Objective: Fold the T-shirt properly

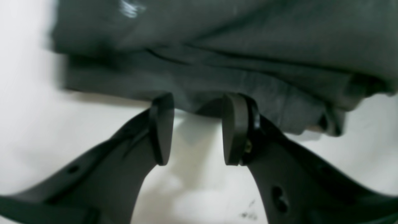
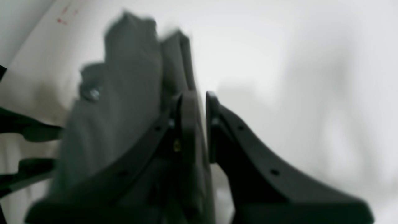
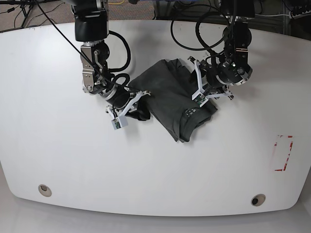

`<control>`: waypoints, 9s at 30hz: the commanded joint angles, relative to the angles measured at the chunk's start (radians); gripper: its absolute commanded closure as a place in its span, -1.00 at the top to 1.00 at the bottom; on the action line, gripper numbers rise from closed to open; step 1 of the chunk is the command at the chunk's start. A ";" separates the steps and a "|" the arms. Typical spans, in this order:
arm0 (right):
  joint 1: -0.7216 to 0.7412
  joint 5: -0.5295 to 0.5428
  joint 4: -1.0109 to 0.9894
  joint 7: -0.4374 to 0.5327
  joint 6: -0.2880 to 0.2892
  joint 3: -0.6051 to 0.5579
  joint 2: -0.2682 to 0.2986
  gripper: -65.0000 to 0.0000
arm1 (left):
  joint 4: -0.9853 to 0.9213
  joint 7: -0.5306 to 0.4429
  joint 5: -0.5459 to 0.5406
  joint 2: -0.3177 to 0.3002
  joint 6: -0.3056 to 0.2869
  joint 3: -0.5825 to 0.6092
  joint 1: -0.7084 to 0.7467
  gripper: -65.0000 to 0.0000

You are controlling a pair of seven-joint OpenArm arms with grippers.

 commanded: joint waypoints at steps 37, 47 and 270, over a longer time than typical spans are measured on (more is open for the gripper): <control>-0.222 -0.059 0.560 -0.135 -0.002 0.032 0.048 -0.85 | 0.168 0.068 -0.007 -0.029 0.001 -0.002 -0.227 -0.32; -0.222 -0.058 0.681 -0.213 0.006 0.207 0.043 -0.85 | 0.221 -0.044 -0.006 0.087 0.128 0.061 -0.199 -0.17; -0.502 -0.516 -0.655 0.360 -0.149 0.292 -0.038 -0.85 | -1.537 -0.946 0.344 -0.098 0.475 -0.302 0.051 -0.24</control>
